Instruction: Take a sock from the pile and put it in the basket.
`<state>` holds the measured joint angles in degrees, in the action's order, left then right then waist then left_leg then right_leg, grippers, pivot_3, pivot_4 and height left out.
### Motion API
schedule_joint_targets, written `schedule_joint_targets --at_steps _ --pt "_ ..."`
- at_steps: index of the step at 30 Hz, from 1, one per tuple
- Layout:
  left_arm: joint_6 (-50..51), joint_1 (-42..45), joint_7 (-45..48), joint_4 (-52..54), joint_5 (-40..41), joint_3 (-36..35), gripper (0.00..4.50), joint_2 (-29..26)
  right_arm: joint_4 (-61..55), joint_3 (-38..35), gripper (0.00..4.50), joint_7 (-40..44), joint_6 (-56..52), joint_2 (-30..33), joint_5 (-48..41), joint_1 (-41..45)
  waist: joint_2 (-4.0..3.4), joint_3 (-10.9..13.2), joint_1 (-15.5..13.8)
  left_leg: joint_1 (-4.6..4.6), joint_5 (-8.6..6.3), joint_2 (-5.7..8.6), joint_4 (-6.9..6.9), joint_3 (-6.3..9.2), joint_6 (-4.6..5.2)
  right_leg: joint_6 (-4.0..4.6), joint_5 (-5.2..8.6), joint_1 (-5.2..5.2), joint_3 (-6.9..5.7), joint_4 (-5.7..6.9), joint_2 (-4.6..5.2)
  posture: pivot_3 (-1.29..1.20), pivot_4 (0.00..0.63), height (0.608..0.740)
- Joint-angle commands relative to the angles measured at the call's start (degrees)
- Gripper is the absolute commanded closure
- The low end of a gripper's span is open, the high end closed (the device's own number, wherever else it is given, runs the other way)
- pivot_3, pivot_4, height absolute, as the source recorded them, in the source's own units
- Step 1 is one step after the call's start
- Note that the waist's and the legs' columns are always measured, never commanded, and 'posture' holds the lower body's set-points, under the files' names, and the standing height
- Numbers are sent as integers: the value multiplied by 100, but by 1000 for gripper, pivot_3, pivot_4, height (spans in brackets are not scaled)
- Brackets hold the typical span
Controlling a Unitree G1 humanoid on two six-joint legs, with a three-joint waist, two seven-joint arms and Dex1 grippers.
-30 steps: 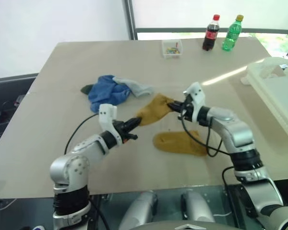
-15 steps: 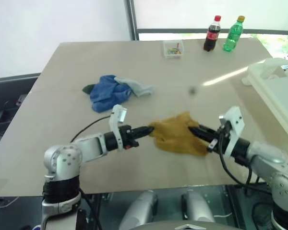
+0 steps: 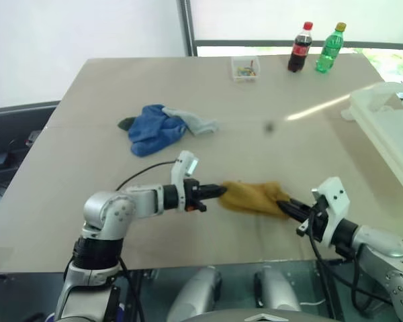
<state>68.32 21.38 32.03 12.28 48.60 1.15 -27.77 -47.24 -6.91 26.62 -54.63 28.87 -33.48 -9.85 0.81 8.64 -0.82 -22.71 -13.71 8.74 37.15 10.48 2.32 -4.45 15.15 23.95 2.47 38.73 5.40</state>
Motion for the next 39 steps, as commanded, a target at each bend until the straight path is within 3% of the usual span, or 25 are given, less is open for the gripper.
schedule_joint_targets --at_steps 1,2,4,5,8,12,18,23,29,39 --pt "-145 -31 238 -24 -165 127 4470 -131 55 271 4500 16 401 150 316 -223 0 0 0 0 0 0 0 2 0 0 0 0 -2 0 -1 0 150 740" --pt "-145 -30 274 -35 -185 144 4470 -141 87 317 4500 10 477 176 380 -259 0 0 -1 0 0 -1 0 2 0 0 0 0 -1 0 -1 0 150 740" --pt "-177 -30 325 -130 -293 216 3833 -152 438 462 4500 68 729 255 614 -295 1 0 1 0 0 0 0 1 0 0 0 0 -1 -1 0 0 150 740" --pt "-227 -40 367 -130 -365 267 3586 -183 585 488 4169 74 862 254 702 -313 1 0 0 1 0 0 0 1 0 0 0 -2 0 -2 0 0 150 740" --pt "-169 -36 341 -169 -386 150 2284 -180 757 521 3094 -15 1269 276 1030 -341 1 -1 -6 2 0 0 1 1 0 -1 0 -4 -2 -2 0 0 150 740" --pt "31 -116 518 9 -159 -55 333 -362 786 391 1093 -80 1909 139 1285 -482 0 -2 -3 6 0 -1 1 2 0 -1 1 -6 -1 0 -1 0 150 740" --pt "109 -426 865 162 65 -353 333 -844 313 -223 1093 705 2309 209 446 -941 -2 -1 7 7 -1 -4 -5 2 -1 -1 1 -4 1 -3 -4 0 150 740" --pt "-167 -449 977 188 -80 -300 333 -942 420 -432 1093 717 2472 268 387 -695 -2 -1 -3 16 -14 -4 -4 3 15 -1 1 -17 -3 -11 -4 0 150 740" --pt "-545 -318 813 213 -459 79 333 -603 1188 -8 1093 535 2179 445 788 -70 0 0 -24 12 -8 -3 -4 7 10 -1 1 -18 -7 -22 -2 0 150 740" --pt "-111 -446 287 153 -111 -309 333 53 1602 652 1093 853 3014 488 1458 496 -2 -1 -5 11 -3 -3 -5 8 2 -1 0 -19 -8 -22 -2 0 150 740"
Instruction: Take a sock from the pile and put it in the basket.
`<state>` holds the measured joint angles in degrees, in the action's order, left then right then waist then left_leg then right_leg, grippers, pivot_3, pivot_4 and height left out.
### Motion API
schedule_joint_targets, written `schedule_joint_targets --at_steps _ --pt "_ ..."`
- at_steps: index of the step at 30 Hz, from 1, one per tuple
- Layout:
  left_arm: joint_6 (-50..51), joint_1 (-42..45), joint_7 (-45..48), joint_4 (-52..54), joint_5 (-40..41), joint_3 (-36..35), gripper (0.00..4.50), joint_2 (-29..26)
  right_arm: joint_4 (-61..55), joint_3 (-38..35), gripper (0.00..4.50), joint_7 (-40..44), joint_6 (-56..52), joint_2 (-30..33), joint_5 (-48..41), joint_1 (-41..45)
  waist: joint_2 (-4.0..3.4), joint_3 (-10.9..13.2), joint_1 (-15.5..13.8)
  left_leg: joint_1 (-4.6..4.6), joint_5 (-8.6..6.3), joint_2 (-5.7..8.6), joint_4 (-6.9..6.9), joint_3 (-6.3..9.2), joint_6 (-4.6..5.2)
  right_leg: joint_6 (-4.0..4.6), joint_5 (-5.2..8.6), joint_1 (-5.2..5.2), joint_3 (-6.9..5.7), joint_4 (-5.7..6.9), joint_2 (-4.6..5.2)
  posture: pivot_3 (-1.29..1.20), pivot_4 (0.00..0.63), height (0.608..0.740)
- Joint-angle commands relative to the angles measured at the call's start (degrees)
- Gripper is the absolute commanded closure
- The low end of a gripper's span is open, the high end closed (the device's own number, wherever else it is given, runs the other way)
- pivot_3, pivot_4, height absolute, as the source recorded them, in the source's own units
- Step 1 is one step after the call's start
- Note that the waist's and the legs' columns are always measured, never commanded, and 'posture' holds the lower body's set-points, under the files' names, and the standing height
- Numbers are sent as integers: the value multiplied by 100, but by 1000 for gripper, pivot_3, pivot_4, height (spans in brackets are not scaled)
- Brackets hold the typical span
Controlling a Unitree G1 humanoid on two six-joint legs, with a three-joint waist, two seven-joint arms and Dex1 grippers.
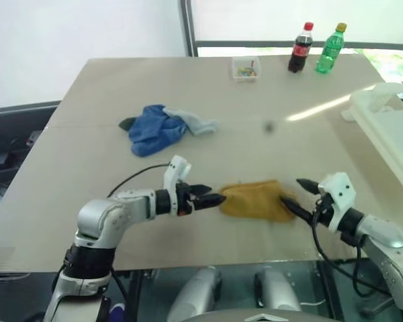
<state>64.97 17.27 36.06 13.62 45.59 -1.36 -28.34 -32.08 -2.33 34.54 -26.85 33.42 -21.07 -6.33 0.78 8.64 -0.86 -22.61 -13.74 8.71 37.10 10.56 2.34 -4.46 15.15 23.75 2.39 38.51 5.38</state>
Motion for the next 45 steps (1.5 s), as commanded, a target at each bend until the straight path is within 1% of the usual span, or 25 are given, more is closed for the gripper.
schedule_joint_targets --at_steps 1,2,3,4,5,6,9,10,13,16,19,24,27,31,33,36,37,39,45 --pt "266 -14 -155 -9 187 -55 272 168 343 364 1591 37 408 80 518 230 1 0 -2 0 0 0 1 1 0 0 0 0 -1 0 0 0 150 740" --pt "263 9 -138 -18 137 4 272 156 589 477 1597 59 577 60 665 314 2 -1 -5 0 0 0 1 1 0 0 0 -1 -2 0 0 0 150 740" --pt "270 24 -121 -19 110 43 272 140 780 535 1933 67 675 8 725 380 2 -1 -12 0 1 1 2 1 0 0 0 -1 -3 0 0 0 150 740" --pt "286 38 -121 -23 90 52 272 117 939 583 2400 73 836 -8 827 433 2 -1 -15 1 1 3 4 1 -1 0 0 -1 -3 0 0 0 150 740" --pt "295 58 -113 -40 81 38 272 90 1032 615 2693 120 999 1 896 468 2 -1 -15 1 1 4 4 1 -1 0 0 -1 -3 0 2 0 150 740" --pt "306 72 -112 -54 81 12 272 74 1063 615 3218 169 1125 8 922 476 2 -1 -13 1 1 4 4 0 -1 0 0 -1 -1 0 2 0 150 740" --pt "338 82 -97 -60 92 -43 272 25 776 389 4352 394 1261 -35 544 414 1 -1 -1 1 1 2 3 1 -1 0 0 -1 0 1 0 0 150 740" --pt "347 79 -96 -55 98 -54 272 17 658 325 4471 475 1327 -24 444 387 0 -1 -1 1 1 2 3 1 -1 0 0 -1 -1 1 -1 0 150 740" --pt "374 60 -85 -33 124 -79 272 6 399 180 4471 510 1263 -36 214 354 1 -2 -1 1 1 2 3 1 -1 1 0 -2 0 1 -1 0 150 740" --pt "399 59 -87 -13 137 -68 272 28 396 202 4471 452 1182 -21 280 368 1 -2 3 1 0 2 3 1 -1 0 0 -2 0 1 -1 0 150 740" --pt "413 84 -113 0 143 -19 272 78 700 359 4471 215 1231 -97 643 459 1 -2 2 1 1 2 3 1 -1 1 0 -1 0 1 -1 0 150 740" --pt "432 122 -112 -1 154 -5 272 83 1364 527 4471 50 1222 -253 995 658 0 -2 1 3 1 2 3 0 -1 1 -1 -1 1 2 -2 0 150 740" --pt "420 133 -96 26 144 12 272 60 1536 536 4471 93 1218 -274 1032 702 0 -2 -1 2 1 2 3 0 -1 1 -1 -1 1 3 -2 0 150 740" --pt "352 141 -62 98 126 40 272 35 1434 506 4471 89 1128 -257 1063 660 0 -2 0 2 1 2 3 0 -1 1 -1 -2 1 2 -2 0 150 740" --pt "354 136 -70 106 132 52 272 55 1358 435 4471 226 905 -267 804 660 0 -2 0 2 1 2 3 0 -1 1 -1 -2 1 2 -2 0 150 740" --pt "361 125 -90 108 131 78 272 91 1335 509 3483 347 841 -167 824 651 0 -2 1 2 1 2 3 0 -1 1 -1 -2 1 2 -2 0 150 740" --pt "359 120 -85 110 128 89 272 91 1333 553 3031 263 949 -137 1013 644 0 -2 0 3 1 2 3 0 -1 1 -1 -2 2 2 -2 0 150 740" --pt "362 119 -75 98 130 85 272 84 1189 491 2018 180 970 -177 1009 610 0 -2 0 3 1 2 3 0 -1 1 -1 -2 1 2 -2 0 150 740" --pt "353 97 7 89 138 82 272 29 529 -20 2018 196 896 -427 232 467 0 -2 1 2 1 2 2 1 -1 1 -1 -2 2 2 -1 0 150 740"
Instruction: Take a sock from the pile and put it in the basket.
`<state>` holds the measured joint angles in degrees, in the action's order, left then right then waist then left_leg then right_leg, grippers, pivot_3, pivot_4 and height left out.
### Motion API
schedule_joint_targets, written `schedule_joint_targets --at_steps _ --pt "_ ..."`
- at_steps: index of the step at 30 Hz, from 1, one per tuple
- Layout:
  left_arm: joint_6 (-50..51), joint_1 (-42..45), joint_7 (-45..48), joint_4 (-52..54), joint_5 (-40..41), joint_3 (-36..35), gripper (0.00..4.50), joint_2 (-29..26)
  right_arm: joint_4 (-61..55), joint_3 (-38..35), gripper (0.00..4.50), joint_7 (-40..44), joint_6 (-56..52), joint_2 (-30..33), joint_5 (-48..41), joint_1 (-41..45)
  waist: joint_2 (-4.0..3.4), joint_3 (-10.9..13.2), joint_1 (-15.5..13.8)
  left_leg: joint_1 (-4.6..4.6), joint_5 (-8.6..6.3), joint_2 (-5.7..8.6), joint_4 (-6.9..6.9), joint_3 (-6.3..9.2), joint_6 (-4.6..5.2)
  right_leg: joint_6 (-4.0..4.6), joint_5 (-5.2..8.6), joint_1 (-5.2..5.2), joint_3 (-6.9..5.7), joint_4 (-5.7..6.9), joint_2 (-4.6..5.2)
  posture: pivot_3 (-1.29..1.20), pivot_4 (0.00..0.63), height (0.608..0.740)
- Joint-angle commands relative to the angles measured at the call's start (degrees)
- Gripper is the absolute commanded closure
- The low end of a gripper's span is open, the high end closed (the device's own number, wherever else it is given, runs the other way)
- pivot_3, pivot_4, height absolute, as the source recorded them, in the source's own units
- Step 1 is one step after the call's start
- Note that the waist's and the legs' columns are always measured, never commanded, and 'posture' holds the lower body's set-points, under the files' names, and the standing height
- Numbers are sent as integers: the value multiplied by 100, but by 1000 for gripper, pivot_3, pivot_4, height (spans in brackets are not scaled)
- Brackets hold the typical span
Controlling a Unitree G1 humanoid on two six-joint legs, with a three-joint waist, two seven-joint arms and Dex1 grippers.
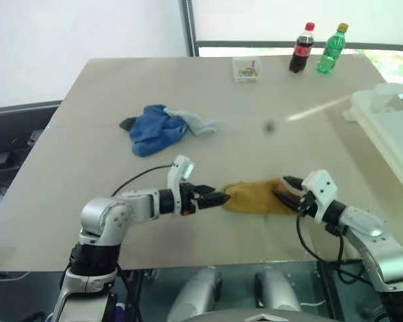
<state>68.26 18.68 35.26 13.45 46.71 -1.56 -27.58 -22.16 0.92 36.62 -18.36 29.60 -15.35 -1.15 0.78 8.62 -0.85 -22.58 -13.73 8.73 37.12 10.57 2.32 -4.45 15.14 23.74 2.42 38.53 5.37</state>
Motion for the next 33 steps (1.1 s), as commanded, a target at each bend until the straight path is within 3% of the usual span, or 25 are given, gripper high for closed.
schedule_joint_targets --at_steps 1,3,4,7,9,10,19,25,33 --pt "34 -44 95 107 38 95 272 -48 -544 -422 2018 -21 57 -39 -399 -75 0 0 -1 0 0 0 1 0 0 0 0 -1 -1 0 0 0 150 740" --pt "49 -42 98 106 50 83 272 -43 -653 -570 2018 -13 23 -16 -536 -108 0 0 0 0 0 0 0 1 0 0 0 0 -2 0 0 0 150 740" --pt "56 -43 103 109 52 82 272 -46 -692 -632 2248 32 -31 -3 -670 -114 0 0 -1 0 0 0 0 1 0 0 0 0 -2 0 -1 0 150 740" --pt "174 -2 123 100 149 14 272 -48 -815 -629 3260 307 -109 242 -783 -262 0 0 -1 0 0 0 0 0 0 0 0 0 -1 0 -1 0 150 740" --pt "215 40 120 65 147 27 272 -54 -728 -406 4318 489 43 436 -539 -423 0 0 -1 0 0 0 0 1 1 0 0 0 -2 0 -1 0 150 740" --pt "226 63 109 48 136 38 272 -53 -660 -301 4426 554 126 500 -414 -498 0 0 -1 0 0 0 0 1 1 0 0 0 -2 0 -1 0 150 740" --pt "1063 422 -60 -254 330 -58 272 33 697 50 4426 594 1043 460 295 -772 1 0 4 13 0 1 3 -4 0 -1 0 -13 3 1 -1 0 150 740" --pt "1325 900 304 -1065 640 -5 272 597 948 95 4426 603 1213 402 336 -620 6 -4 -15 37 -1 0 4 -2 0 -2 0 -33 -1 0 -4 0 150 740" --pt "1181 1389 980 -1053 825 381 272 891 987 67 4426 534 1258 352 373 -538 9 -2 4 52 -1 -1 3 -2 0 -2 1 -47 1 -1 -4 0 150 740"
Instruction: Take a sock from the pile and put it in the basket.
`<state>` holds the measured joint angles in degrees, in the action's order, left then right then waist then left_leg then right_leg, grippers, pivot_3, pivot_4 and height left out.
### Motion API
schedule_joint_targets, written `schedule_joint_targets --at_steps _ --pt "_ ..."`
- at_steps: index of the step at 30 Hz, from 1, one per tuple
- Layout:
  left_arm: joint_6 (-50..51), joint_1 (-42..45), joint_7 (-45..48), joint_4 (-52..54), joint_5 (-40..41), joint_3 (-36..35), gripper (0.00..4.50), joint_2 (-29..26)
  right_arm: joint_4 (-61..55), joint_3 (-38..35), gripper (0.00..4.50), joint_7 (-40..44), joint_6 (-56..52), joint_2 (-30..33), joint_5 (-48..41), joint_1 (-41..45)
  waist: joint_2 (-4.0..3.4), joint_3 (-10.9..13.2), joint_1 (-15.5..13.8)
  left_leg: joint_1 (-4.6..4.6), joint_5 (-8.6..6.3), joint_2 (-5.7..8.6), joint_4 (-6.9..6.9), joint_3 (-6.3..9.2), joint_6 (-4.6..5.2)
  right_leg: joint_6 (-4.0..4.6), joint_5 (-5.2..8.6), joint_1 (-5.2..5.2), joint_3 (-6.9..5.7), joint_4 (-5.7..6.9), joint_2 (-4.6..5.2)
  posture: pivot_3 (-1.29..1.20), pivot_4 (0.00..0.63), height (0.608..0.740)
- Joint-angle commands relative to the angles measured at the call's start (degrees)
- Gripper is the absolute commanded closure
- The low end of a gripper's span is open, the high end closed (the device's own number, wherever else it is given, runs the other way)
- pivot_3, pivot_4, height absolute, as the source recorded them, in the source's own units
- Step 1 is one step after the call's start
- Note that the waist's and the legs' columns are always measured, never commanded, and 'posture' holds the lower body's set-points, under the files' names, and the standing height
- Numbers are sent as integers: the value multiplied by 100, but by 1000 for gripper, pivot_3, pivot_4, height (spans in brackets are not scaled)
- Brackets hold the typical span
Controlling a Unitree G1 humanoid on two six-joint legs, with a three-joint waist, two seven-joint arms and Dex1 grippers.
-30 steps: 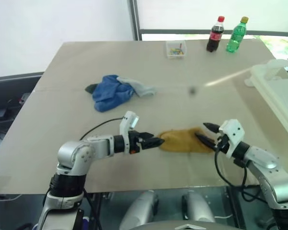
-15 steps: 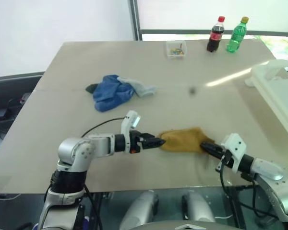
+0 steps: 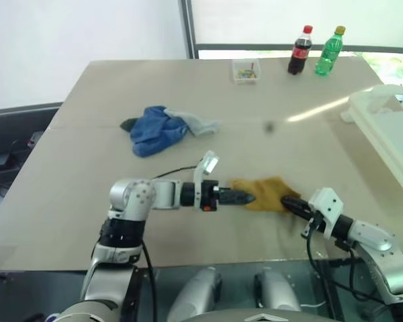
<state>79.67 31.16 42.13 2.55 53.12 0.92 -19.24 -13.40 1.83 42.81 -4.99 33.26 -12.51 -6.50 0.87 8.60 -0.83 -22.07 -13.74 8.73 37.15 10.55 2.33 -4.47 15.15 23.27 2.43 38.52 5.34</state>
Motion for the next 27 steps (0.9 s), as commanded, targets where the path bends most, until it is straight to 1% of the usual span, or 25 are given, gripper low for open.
schedule_joint_targets --at_steps 1,5,8,11,13,18,19,22,25,27 --pt "-81 217 346 -74 121 184 272 127 96 -21 4426 -93 -87 -24 88 1 0 0 1 1 0 0 0 -1 0 0 0 0 1 0 0 0 150 740" --pt "-462 598 766 -554 -84 492 272 339 22 14 4426 -110 -115 -82 85 17 0 0 -3 1 1 0 1 0 0 0 0 -1 -1 0 -1 0 150 740" --pt "-916 1020 1059 -1294 -417 818 272 723 -8 23 4426 -128 -143 -125 85 47 1 0 -3 1 1 0 1 0 -1 0 0 -1 -1 0 -2 0 150 740" --pt "-1303 1321 1256 -2048 -702 953 272 1140 -71 11 4426 -143 -180 -145 82 30 2 0 3 -1 1 2 1 -1 0 0 0 -4 -1 -1 -2 0 150 740" --pt "-1516 1493 1289 -2651 -931 1038 272 1483 -199 3 4426 -152 -207 -142 74 -29 2 1 4 -1 1 2 1 -1 0 -1 0 -4 1 -2 -2 0 150 740" --pt "-1939 1662 1070 -3779 -1799 1476 272 2043 -801 -77 4426 -193 -341 -33 62 -237 5 3 -2 -7 0 1 -1 2 0 -3 1 1 -1 -4 -4 0 150 740" --pt "-1954 1658 1074 -3884 -1887 1504 272 2092 -983 -129 4426 -201 -393 21 53 -302 3 2 -4 -7 0 1 -1 3 0 -3 1 1 -3 -4 -4 0 150 740" --pt "-1997 1779 875 -4343 -2018 1185 272 2234 -1563 -354 4426 -219 -664 187 -109 -544 4 2 -23 -8 -1 4 0 7 3 -5 2 -2 -8 -13 -18 0 150 740" --pt "-2076 1770 910 -4534 -2292 1263 272 2223 -2098 -685 4426 -212 -907 371 -241 -852 2 -1 -41 -4 -3 3 1 12 5 -14 -1 -12 -13 -26 -18 0 150 740" --pt "-2125 1743 1065 -4473 -2339 1267 272 2190 -2369 -910 4426 -184 -1173 487 -422 -1051 10 -6 -52 12 -8 3 1 27 8 -25 -7 -50 -29 -58 -22 0 150 740"
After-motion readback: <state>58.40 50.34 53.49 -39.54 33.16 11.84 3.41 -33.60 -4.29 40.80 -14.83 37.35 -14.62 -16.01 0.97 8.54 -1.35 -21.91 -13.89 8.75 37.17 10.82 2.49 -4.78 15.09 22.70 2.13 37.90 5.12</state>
